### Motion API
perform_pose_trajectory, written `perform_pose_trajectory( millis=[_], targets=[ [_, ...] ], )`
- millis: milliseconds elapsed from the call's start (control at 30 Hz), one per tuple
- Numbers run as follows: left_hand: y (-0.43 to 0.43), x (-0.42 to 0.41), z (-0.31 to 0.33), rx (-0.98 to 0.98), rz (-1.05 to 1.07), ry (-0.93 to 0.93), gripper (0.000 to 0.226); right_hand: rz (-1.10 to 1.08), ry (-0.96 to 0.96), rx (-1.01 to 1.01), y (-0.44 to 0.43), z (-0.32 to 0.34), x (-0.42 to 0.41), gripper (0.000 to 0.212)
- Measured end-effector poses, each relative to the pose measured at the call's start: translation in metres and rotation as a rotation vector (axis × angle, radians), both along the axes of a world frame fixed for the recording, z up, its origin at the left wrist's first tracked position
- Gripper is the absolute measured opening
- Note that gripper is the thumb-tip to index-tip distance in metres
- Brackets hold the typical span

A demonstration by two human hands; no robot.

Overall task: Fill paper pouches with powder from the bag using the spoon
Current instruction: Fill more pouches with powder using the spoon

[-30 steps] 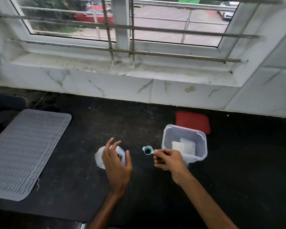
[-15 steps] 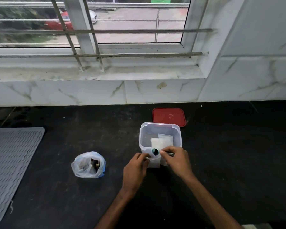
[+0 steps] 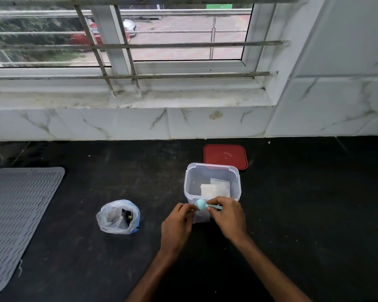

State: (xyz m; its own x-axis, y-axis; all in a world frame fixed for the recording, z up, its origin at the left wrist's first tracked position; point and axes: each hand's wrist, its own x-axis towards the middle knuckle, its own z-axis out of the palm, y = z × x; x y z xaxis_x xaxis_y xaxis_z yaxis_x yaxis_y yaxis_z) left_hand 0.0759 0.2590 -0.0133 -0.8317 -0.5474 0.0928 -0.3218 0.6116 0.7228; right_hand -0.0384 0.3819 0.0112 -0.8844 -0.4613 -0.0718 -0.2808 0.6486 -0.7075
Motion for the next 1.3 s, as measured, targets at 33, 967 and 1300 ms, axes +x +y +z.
perform_pose_trajectory(
  millis=[33,967,1300],
  targets=[
    [-0.001,0.0,0.0,0.002,-0.003,0.007,0.021,-0.003,-0.013,-0.007,0.0,0.0,-0.001,0.017],
    [0.123,-0.085,-0.004,-0.253,-0.609,-0.352,0.037,-0.564,-0.033,-0.004,0.119,-0.079,-0.045,0.012],
    [0.029,-0.017,0.025,0.038,0.116,0.204,0.02,-0.176,0.16,-0.16,0.076,-0.047,-0.021,0.011]
  ],
)
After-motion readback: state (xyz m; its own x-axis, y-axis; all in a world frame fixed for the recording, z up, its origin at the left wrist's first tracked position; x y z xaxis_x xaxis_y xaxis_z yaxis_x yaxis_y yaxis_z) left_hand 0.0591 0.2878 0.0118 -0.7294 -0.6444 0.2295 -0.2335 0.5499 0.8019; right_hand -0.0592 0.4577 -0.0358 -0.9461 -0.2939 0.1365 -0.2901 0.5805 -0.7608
